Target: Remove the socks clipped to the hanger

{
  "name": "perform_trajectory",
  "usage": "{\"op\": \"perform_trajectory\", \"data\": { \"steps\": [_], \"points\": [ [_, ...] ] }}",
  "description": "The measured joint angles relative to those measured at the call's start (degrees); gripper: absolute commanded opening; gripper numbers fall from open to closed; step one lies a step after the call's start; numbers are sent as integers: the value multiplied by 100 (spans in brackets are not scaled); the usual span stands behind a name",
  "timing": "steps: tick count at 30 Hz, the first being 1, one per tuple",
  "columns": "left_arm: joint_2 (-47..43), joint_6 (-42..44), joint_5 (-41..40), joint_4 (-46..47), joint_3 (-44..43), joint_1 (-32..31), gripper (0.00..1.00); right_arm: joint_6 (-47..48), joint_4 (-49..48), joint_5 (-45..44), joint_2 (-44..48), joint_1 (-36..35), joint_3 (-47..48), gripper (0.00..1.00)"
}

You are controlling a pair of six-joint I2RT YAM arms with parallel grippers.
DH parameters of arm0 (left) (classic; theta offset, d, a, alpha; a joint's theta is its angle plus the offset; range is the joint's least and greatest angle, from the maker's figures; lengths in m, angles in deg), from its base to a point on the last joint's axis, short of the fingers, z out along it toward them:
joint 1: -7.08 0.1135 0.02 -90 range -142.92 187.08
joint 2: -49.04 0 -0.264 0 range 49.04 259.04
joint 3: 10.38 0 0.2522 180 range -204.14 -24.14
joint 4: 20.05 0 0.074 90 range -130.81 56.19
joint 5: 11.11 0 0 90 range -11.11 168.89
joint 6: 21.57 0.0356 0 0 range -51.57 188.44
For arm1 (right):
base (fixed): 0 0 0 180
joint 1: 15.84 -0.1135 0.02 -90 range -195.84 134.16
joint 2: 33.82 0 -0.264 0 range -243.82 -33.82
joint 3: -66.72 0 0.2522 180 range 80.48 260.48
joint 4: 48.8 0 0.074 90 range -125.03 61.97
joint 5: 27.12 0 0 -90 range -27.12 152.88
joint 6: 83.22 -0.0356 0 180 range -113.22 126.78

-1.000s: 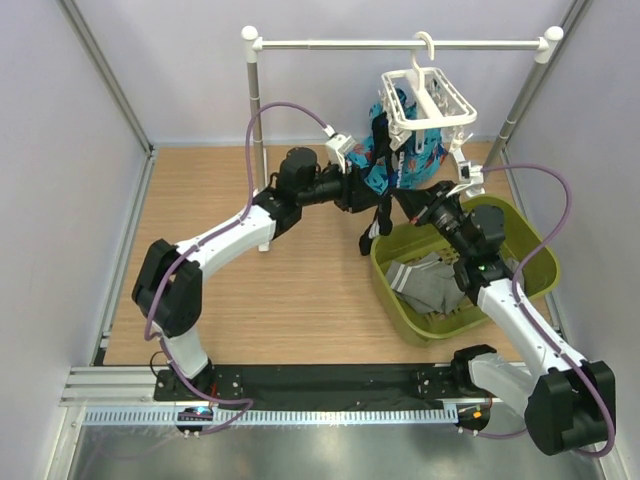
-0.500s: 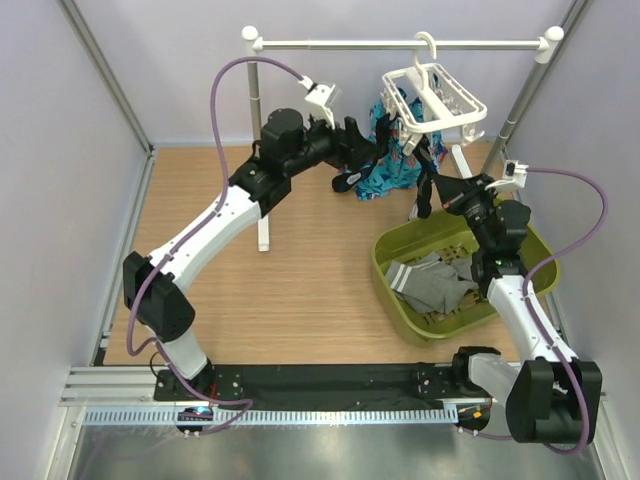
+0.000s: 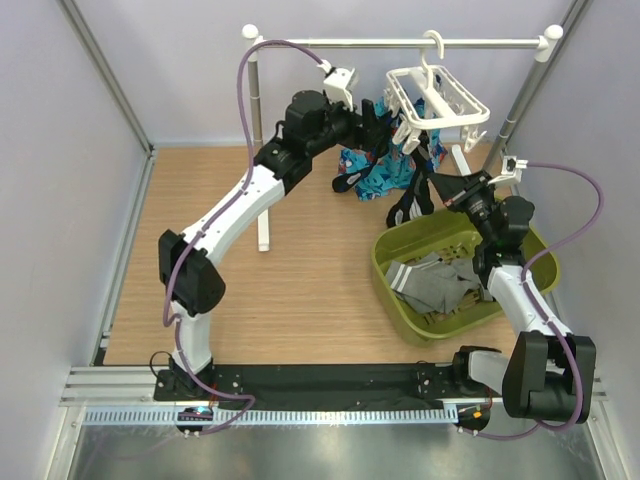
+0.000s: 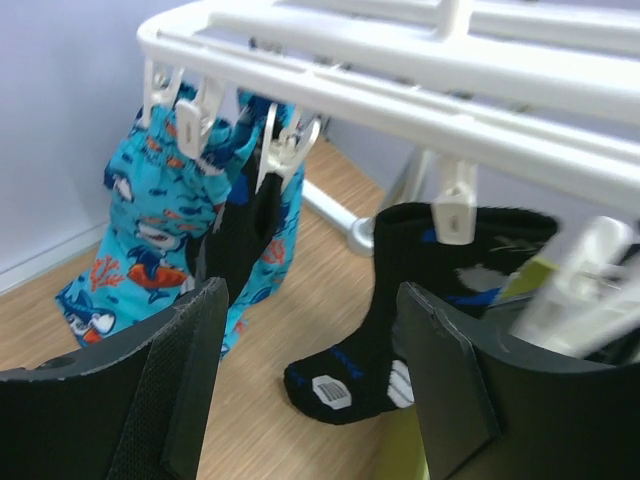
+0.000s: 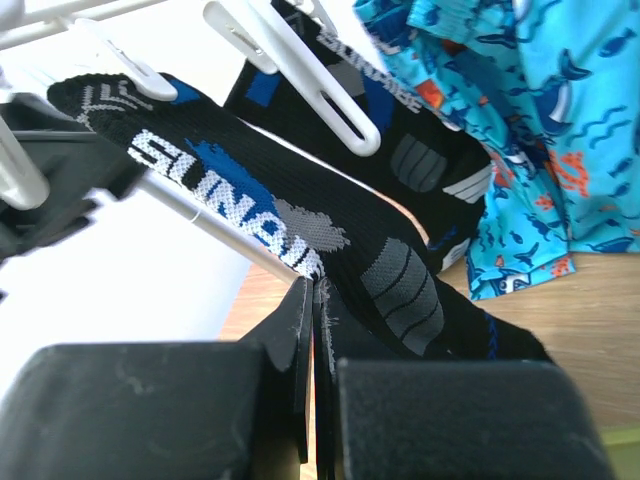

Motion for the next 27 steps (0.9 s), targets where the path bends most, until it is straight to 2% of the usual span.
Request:
{"op": "perform_trajectory", "data": {
  "steps": [5, 11, 16, 20, 24, 27],
  "points": [
    [232, 354, -28, -61, -4, -2, 72, -37, -101, 131, -2, 0, 22, 1],
    [245, 267, 699, 470, 107, 44, 72, -39, -184, 306, -59, -2, 22, 1],
    [243, -420, 1775, 1397, 487, 339, 73, -61, -216, 501, -144, 0, 81, 1],
    [243, -1401, 2365, 2527, 1082, 776, 67, -120, -310, 603, -199, -2, 116, 1],
    [79, -1703, 1985, 2999, 1801, 931, 68, -138, -348, 623, -199, 0, 116, 1],
    [-321, -1502, 1215, 3058, 2662, 538, 67, -144, -363, 623, -199, 0, 116, 1]
  ]
}}
